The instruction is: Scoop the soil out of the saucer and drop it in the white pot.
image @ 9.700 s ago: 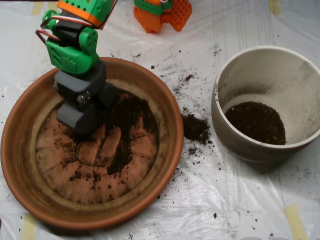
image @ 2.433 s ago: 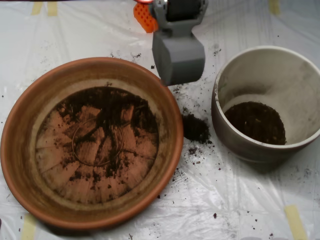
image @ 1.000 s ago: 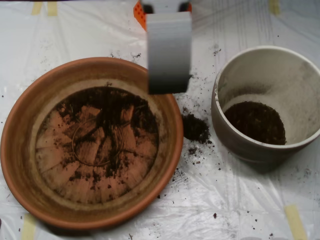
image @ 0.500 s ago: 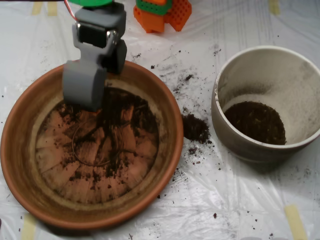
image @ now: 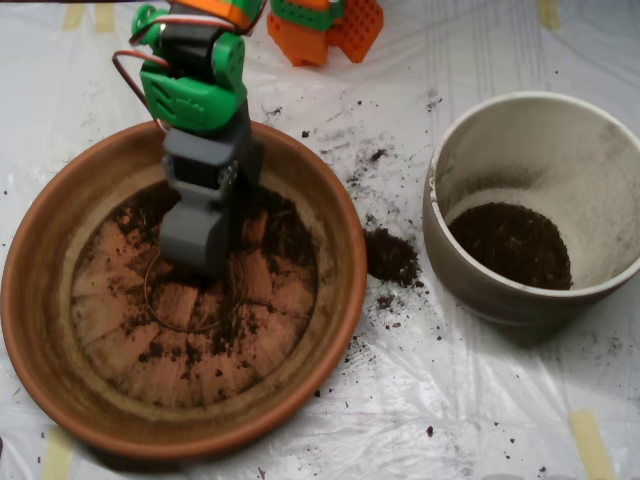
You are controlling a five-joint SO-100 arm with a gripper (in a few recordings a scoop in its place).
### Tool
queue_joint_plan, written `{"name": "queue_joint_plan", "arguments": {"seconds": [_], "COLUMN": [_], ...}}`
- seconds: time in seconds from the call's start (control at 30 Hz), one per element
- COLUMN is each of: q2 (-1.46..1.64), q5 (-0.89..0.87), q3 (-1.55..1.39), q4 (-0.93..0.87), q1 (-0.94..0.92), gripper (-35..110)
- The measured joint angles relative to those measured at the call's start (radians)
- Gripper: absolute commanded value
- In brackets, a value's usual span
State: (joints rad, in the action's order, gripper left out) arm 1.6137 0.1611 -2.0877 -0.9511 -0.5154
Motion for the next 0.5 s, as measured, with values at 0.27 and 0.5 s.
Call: {"name": "queue_joint_plan", "arguments": {"seconds": [0.27,0.5], "q2": [-0.112,-0.1], "q5": [0.048,0.084], "q3": [0.124,0.127], "q4": [-0.006,-0.008], "q1": [-0.009,-0.012], "gripper": [18,12]}}
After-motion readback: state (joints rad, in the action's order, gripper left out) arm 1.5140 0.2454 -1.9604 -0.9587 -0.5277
